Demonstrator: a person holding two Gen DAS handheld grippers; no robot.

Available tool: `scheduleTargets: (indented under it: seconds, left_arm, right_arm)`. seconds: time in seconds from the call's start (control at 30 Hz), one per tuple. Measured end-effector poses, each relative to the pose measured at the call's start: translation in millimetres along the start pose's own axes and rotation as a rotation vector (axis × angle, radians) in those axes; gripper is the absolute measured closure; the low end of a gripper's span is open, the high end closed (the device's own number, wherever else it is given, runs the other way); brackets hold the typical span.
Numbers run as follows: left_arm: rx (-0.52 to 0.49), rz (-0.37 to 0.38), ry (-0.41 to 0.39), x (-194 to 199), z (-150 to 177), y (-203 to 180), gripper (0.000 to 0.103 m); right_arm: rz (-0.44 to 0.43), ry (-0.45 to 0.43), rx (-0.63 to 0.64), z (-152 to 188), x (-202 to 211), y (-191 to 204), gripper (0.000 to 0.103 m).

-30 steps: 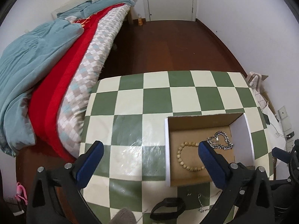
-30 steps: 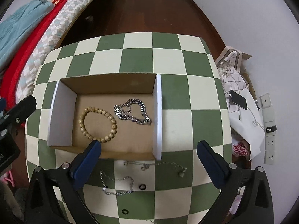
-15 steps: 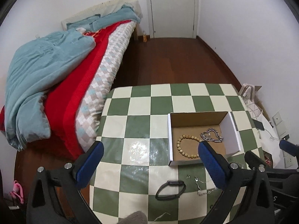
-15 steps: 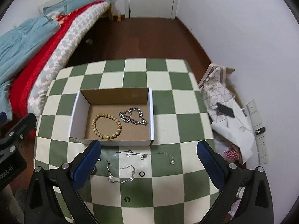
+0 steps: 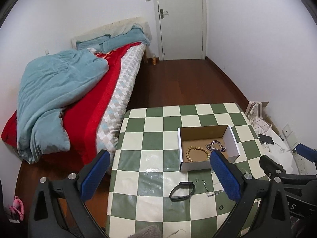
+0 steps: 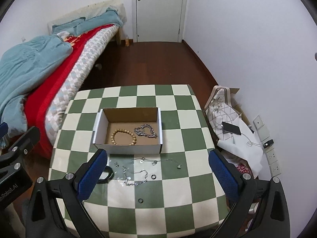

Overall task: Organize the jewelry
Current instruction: 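Lift both grippers away from the box, then grasp the black watch band with the left gripper while the right gripper grasps a small silver piece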

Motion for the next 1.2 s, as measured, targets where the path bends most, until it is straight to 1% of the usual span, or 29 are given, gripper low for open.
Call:
scheduleTargets:
  seconds: [0.17, 0.27, 0.37, 0.47, 0.5, 0.53, 0.57, 0.63, 0.67, 0.7, 0.77, 0.87, 0.97, 1.07, 1.13, 1.17, 1.2]
  left_arm:
    - [0.006, -0.007, -0.022, 13.1, 5.7, 6.7, 0.000]
    - [0.010, -0.025, -0.051, 14.7, 11.7, 12.2, 0.000]
    - [-0.004, -0.088, -0.072, 1.7, 22.3, 20.1, 0.000]
    - [-0.035, -0.179, -0.059, -19.9, 36.4, 26.8, 0.000]
    - [-0.052, -0.214, -0.047, -31.1, 43.0, 29.3, 0.000]
    - [-0.064, -0.233, -0.037, -39.5, 48.3, 31.0, 0.000]
    - [-0.087, -0.272, -0.021, -53.6, 56.5, 32.8, 0.000]
    - [-0.115, -0.302, 0.014, -71.7, 66.8, 34.0, 0.000]
    - [-0.126, -0.318, 0.032, -82.2, 72.3, 34.9, 0.000]
    - [-0.135, -0.331, 0.062, -96.0, 79.1, 36.1, 0.000]
    - [-0.146, -0.338, 0.100, -110.7, 86.6, 35.2, 0.000]
    - [-0.154, -0.328, 0.175, -136.6, 96.9, 30.7, 0.000]
    - [-0.167, -0.293, 0.262, -161.3, 106.5, 21.9, 0.000]
    - [-0.182, -0.266, 0.309, -175.7, 112.0, 13.8, 0.001]
    - [-0.192, -0.239, 0.340, -184.6, 115.9, 7.3, 0.004]
    - [-0.193, -0.232, 0.349, -187.6, 116.9, 5.5, 0.011]
    - [-0.198, -0.219, 0.365, -191.0, 119.2, 2.8, 0.021]
  right_arm:
    - [-0.016, -0.019, -0.006, 10.5, 16.0, 7.1, 0.000]
    - [-0.035, -0.011, -0.020, 18.0, 11.9, 9.4, 0.000]
    - [-0.052, 0.022, -0.031, 28.9, -2.9, 9.0, 0.000]
    - [-0.073, 0.082, -0.052, 43.6, -29.6, 8.3, 0.000]
    - [-0.079, 0.101, -0.057, 47.7, -38.1, 8.2, 0.000]
    - [-0.089, 0.127, -0.066, 54.0, -49.1, 8.3, 0.000]
    - [-0.100, 0.153, -0.078, 60.7, -61.1, 8.0, 0.000]
    - [-0.121, 0.198, -0.104, 74.7, -85.7, 8.0, 0.003]
    - [-0.125, 0.213, -0.107, 79.2, -95.5, 8.5, 0.010]
    - [-0.129, 0.232, -0.113, 85.0, -107.4, 9.4, 0.019]
    - [-0.139, 0.265, -0.126, 93.9, -128.4, 11.8, 0.026]
    - [-0.149, 0.286, -0.149, 101.4, -153.2, 15.6, 0.028]
    - [-0.163, 0.308, -0.174, 106.4, -175.5, 19.7, 0.031]
    - [-0.169, 0.317, -0.186, 108.3, -190.2, 24.4, 0.033]
    - [-0.171, 0.323, -0.187, 109.7, -197.6, 27.8, 0.036]
    - [-0.171, 0.329, -0.185, 110.9, -201.6, 29.9, 0.039]
    - [-0.168, 0.331, -0.182, 112.0, -204.2, 31.8, 0.040]
Point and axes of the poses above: each gripper's, at about its wrist camera, not at the fingertips, and x roughly against the way its jaws point, y to its left, z to its underside, the point moved 2 cm from there along -x, roughly the way its jaws point, and after that the axes turned 14 degrees about x, right-handed, at the moved point
